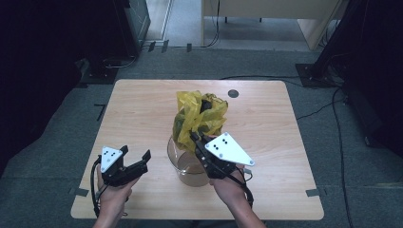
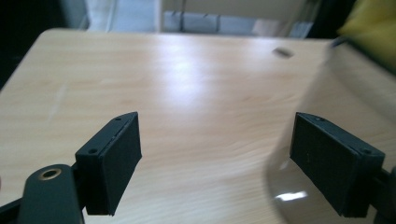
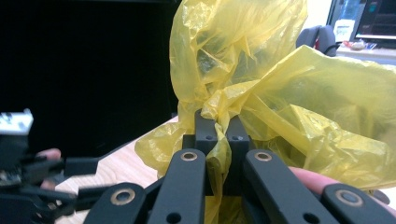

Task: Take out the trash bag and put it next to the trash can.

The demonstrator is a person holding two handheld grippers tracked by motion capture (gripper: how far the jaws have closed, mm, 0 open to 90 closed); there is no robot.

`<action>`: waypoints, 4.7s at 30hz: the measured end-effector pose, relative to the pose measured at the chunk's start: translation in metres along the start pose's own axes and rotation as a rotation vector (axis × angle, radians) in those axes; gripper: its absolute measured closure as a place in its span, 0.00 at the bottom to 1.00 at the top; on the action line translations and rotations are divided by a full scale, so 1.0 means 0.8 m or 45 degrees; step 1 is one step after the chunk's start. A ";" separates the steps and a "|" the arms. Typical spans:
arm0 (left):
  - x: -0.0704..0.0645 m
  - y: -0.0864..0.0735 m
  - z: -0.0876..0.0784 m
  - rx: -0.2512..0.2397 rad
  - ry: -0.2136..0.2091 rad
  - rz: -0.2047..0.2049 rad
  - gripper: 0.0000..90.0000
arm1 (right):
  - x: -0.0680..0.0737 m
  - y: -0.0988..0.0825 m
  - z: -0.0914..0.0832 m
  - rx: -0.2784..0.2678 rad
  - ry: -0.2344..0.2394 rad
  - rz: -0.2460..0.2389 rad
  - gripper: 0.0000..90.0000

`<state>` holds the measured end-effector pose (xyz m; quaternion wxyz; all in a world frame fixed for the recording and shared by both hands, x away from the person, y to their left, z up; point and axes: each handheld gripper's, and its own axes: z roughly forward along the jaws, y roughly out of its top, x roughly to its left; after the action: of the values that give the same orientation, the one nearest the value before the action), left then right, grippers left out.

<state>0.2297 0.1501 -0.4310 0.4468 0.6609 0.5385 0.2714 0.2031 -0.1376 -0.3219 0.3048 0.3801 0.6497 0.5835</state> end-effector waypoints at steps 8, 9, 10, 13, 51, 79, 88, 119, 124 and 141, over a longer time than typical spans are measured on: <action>0.039 -0.044 0.023 0.126 0.150 0.064 0.10 | -0.006 0.014 -0.008 -0.066 -0.032 -0.003 0.99; 0.042 -0.049 0.026 0.145 0.170 0.077 0.09 | -0.007 0.015 -0.009 -0.077 -0.036 -0.011 0.99; 0.042 -0.049 0.026 0.145 0.170 0.077 0.09 | -0.008 0.016 -0.010 -0.086 -0.043 -0.013 0.99; 0.058 -0.063 0.038 0.228 0.191 0.061 0.09 | -0.012 0.020 -0.013 -0.112 -0.067 -0.012 0.99; 0.077 -0.084 0.057 0.348 0.236 0.029 0.10 | -0.144 -0.085 0.005 -0.020 -0.351 0.128 0.99; 0.077 -0.084 0.057 0.347 0.236 0.029 0.10 | -0.187 -0.146 0.022 0.131 -0.064 0.361 0.26; 0.077 -0.084 0.057 0.348 0.236 0.030 0.10 | -0.194 -0.156 -0.006 0.201 -0.032 0.285 0.16; 0.077 -0.084 0.057 0.346 0.235 0.029 0.10 | -0.243 -0.204 -0.078 0.331 -0.272 0.255 0.16; 0.077 -0.084 0.057 0.346 0.235 0.029 0.10 | -0.247 -0.207 -0.087 0.338 -0.280 0.250 0.16; 0.077 -0.084 0.057 0.347 0.235 0.030 0.10 | -0.274 -0.232 -0.121 0.495 -0.493 0.235 0.16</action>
<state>0.2531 0.1970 -0.5184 0.2984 0.6940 0.6013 0.2604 0.2110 -0.3802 -0.5029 0.2902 0.5933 0.6417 0.3899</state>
